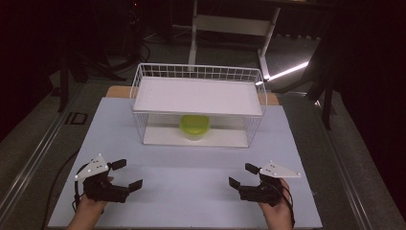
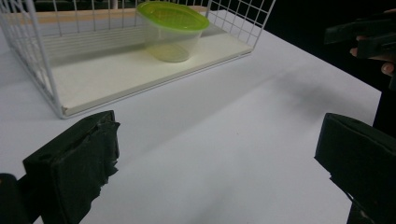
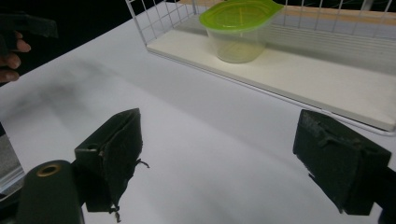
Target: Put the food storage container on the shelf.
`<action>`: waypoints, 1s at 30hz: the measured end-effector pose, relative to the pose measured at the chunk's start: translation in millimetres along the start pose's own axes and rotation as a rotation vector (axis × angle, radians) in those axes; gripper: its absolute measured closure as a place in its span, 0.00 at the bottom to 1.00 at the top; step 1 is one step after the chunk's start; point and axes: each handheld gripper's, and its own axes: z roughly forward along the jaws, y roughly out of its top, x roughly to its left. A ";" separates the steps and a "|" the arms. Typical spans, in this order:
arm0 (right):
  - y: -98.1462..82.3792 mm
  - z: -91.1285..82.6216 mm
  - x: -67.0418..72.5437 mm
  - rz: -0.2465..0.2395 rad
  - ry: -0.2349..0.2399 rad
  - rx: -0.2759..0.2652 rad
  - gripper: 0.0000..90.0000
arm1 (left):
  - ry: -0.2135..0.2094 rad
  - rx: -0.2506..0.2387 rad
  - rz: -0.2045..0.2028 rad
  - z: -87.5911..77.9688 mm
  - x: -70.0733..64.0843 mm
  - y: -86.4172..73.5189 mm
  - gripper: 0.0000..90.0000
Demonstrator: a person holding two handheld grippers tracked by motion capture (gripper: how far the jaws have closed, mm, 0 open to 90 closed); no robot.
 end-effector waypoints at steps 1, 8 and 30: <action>-1.0 -2.2 -0.8 -0.003 -0.004 0.001 0.17 | 0.000 0.000 0.000 0.0 0.0 0.0 0.00; -9.4 -9.6 -8.0 0.000 -0.020 0.007 0.17 | 0.025 -0.017 -0.018 -8.6 5.6 -9.8 0.00; -26.3 -8.5 -22.4 -0.060 -0.023 0.012 0.17 | -0.026 -0.044 -0.031 -5.7 4.5 -21.3 0.00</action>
